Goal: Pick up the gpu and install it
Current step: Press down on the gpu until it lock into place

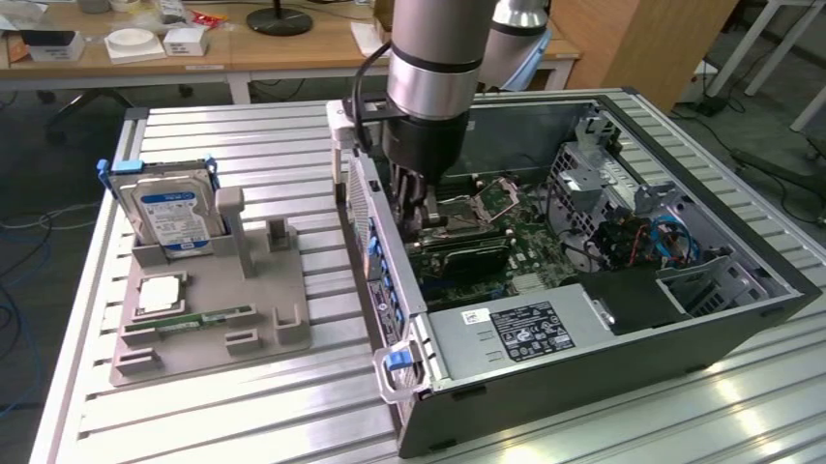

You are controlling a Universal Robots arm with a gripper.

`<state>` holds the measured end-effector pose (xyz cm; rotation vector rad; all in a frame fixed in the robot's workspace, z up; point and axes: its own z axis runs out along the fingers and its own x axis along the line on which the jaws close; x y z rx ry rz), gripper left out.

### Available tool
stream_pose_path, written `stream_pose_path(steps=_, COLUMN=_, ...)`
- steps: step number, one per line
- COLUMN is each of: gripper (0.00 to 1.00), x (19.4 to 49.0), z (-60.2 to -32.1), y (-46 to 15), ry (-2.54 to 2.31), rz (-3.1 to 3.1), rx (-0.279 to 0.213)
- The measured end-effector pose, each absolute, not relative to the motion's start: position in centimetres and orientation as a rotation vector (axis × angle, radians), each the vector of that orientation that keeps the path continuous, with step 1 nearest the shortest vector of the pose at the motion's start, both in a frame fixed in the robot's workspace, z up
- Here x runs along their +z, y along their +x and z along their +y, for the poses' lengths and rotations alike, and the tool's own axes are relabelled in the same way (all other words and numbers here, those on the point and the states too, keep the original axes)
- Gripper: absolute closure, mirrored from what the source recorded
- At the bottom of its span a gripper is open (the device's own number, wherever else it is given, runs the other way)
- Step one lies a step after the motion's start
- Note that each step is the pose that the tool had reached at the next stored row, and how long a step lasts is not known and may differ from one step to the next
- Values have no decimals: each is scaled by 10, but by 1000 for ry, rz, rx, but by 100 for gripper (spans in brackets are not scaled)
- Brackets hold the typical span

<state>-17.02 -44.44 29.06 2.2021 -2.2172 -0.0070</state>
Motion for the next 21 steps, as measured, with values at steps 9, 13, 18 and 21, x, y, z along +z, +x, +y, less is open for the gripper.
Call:
stream_pose_path(steps=9, gripper=90, x=291, z=-444, y=-175, ry=2201, rz=-2204, rx=10)
stream_pose_path(steps=13, gripper=90, x=291, z=-444, y=-176, ry=2202, rz=-2203, rx=10)
stream_pose_path(steps=18, gripper=90, x=289, z=-444, y=-172, ry=2204, rz=-2201, rx=10)
stream_pose_path(steps=21, gripper=90, x=289, z=-444, y=-166, ry=2206, rz=-2199, rx=10)
